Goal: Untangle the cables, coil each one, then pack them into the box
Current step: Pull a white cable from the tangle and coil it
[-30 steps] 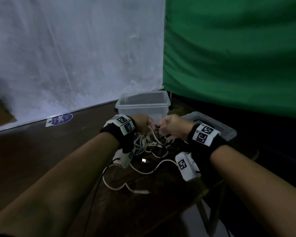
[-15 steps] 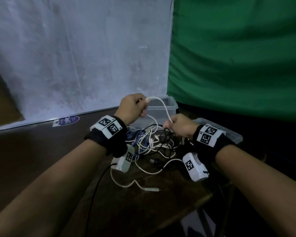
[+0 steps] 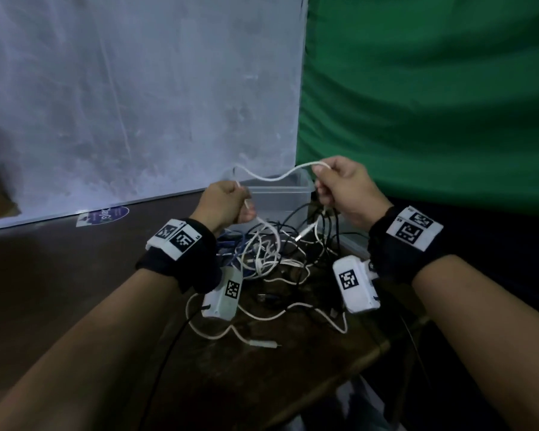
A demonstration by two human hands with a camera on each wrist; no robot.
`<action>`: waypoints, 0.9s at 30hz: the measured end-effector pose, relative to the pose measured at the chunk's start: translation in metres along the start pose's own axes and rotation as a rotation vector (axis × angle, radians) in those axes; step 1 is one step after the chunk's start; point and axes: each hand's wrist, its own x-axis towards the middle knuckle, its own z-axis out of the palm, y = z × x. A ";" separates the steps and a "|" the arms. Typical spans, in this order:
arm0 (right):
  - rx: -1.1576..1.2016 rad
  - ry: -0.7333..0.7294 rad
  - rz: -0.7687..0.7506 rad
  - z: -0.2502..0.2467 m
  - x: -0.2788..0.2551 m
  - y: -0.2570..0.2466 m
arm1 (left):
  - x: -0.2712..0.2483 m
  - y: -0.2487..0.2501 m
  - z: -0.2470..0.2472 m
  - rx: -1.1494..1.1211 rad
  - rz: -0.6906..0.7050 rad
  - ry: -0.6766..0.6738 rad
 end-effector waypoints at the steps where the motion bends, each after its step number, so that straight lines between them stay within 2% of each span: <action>1: 0.037 -0.035 -0.010 -0.003 0.000 -0.004 | -0.002 -0.004 -0.001 0.068 -0.020 -0.015; 5: 0.031 -0.126 0.025 -0.012 0.000 -0.009 | -0.009 0.002 -0.014 0.396 -0.032 -0.070; 8: -0.087 -0.104 -0.012 -0.011 -0.003 -0.011 | -0.012 0.023 -0.026 0.592 0.160 0.052; 10: -0.173 -0.080 -0.042 -0.009 -0.006 -0.012 | -0.023 0.041 -0.022 0.523 0.296 0.101; 11: -0.194 -0.081 -0.052 -0.007 -0.007 -0.012 | -0.029 0.047 -0.015 0.497 0.339 0.058; 13: -0.207 -0.102 -0.068 -0.005 -0.006 -0.009 | -0.044 0.052 0.003 0.543 0.370 -0.121; 15: -0.200 -0.107 -0.082 -0.004 -0.005 -0.008 | -0.052 0.049 0.021 0.573 0.338 -0.303; 16: -0.203 -0.106 -0.084 -0.003 -0.004 -0.007 | -0.050 0.044 0.026 0.561 0.311 -0.351; 18: -0.244 -0.121 -0.070 -0.005 -0.002 -0.005 | -0.042 0.035 0.029 0.488 0.275 -0.354; 22: -0.462 -0.158 0.033 -0.018 0.002 0.013 | -0.027 0.025 0.024 0.118 0.228 -0.221; 27: -0.564 -0.190 0.166 -0.029 0.003 0.040 | -0.019 0.020 0.025 -0.054 0.269 -0.104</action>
